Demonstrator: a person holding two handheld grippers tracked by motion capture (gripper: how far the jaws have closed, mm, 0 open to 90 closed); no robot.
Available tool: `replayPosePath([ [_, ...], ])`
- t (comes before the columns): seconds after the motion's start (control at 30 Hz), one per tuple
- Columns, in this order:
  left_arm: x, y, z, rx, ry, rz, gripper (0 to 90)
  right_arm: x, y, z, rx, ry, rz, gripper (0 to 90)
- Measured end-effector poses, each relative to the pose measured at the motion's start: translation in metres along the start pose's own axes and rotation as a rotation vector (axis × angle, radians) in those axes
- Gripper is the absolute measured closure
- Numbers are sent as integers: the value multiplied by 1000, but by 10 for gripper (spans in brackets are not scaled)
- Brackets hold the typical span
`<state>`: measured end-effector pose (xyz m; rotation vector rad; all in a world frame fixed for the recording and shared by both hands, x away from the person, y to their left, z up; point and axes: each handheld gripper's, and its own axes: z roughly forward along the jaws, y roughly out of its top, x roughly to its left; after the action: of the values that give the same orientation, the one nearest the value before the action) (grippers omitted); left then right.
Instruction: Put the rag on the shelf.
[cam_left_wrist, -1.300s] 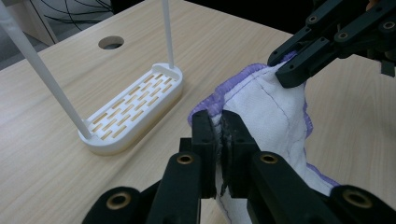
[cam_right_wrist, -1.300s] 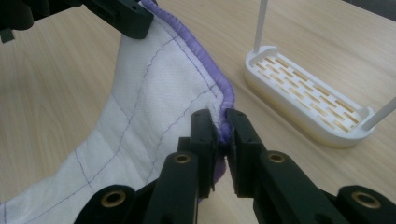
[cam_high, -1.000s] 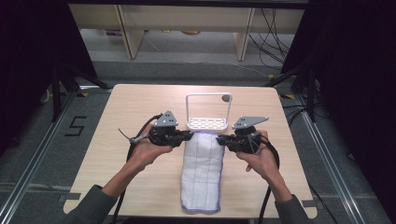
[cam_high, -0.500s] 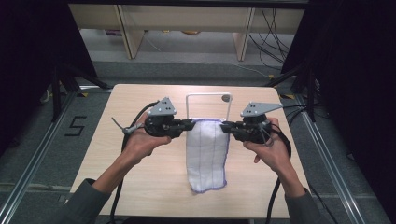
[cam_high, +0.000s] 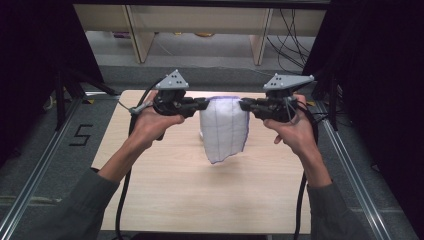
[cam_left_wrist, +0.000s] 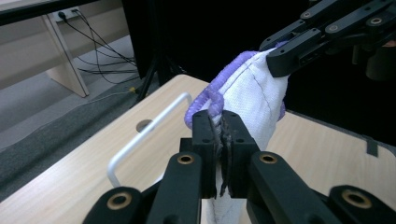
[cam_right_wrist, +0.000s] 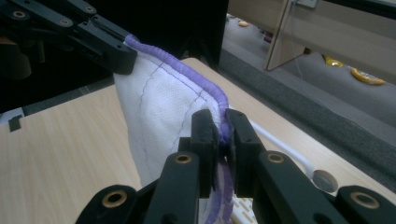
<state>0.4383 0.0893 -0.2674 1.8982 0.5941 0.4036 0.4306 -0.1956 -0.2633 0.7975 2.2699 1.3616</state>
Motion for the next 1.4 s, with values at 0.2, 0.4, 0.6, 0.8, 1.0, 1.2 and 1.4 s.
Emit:
replayPosePath([
  [0.2,19,20,11,-12,34,1,851,-19,21,7,-3,-29,8,826],
  [0.4,30,36,17,-16,44,0,851,-32,34,11,-20,-43,27,826],
  [0.6,41,51,23,-37,58,-6,851,-44,47,13,-27,-54,51,826],
  [0.8,56,56,37,-43,88,-6,851,-56,54,23,-28,-73,71,825],
  [1.0,75,50,53,-61,104,-51,849,-72,56,41,-29,-83,111,824],
  [1.2,92,43,66,-82,120,-108,847,-82,53,59,-28,-87,141,824],
  [1.4,107,34,86,-95,112,-171,843,-98,51,78,-16,-120,168,823],
])
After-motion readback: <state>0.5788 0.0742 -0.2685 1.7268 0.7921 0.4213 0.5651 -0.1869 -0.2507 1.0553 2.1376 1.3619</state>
